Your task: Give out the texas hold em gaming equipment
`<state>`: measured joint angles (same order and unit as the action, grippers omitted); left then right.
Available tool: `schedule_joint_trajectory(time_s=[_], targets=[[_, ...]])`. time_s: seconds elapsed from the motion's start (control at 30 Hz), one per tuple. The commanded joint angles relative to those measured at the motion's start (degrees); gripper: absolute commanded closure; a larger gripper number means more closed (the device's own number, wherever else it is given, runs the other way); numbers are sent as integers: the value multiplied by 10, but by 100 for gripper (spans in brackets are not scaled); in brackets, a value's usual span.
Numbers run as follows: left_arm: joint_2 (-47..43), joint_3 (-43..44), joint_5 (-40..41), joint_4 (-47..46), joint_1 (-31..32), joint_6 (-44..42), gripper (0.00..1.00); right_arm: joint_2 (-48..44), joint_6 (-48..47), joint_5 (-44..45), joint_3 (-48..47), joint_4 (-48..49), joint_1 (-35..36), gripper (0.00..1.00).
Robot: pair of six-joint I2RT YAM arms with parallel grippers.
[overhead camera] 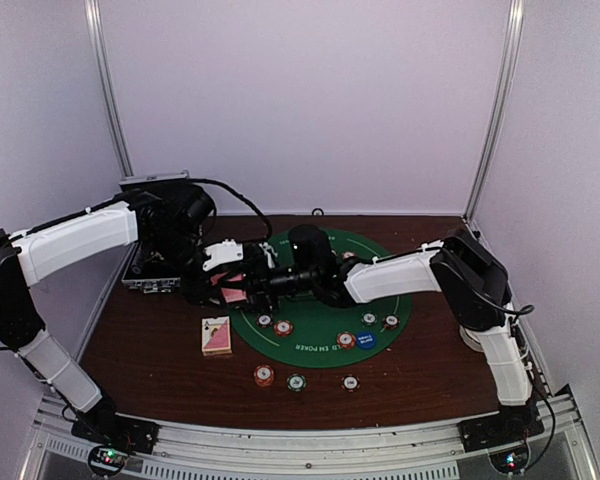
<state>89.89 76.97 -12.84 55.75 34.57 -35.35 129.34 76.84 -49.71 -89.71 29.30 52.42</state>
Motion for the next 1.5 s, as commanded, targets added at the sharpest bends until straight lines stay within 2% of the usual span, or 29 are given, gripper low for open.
schedule_joint_trajectory(time_s=[0.0,0.13,0.53,0.83,1.0,1.13,1.47], targets=[[-19,-7,-7,-13,1,-7,71,-3,-25,-6,-19,-33,2,36],[-25,-7,-2,-13,2,-7,73,-16,-72,-2,-18,-99,-4,38],[-40,-14,5,-12,2,-9,76,-59,-130,3,15,-171,-28,43],[-45,-35,20,-15,2,-10,78,-90,-123,-6,19,-159,-30,45],[-45,-40,29,-18,1,-12,79,-103,-111,-10,30,-147,-33,57],[-42,-40,32,-23,2,-11,79,-105,-92,-16,38,-120,-33,62],[-33,-33,35,-22,2,-9,80,-90,-64,-37,37,-90,-28,63]])
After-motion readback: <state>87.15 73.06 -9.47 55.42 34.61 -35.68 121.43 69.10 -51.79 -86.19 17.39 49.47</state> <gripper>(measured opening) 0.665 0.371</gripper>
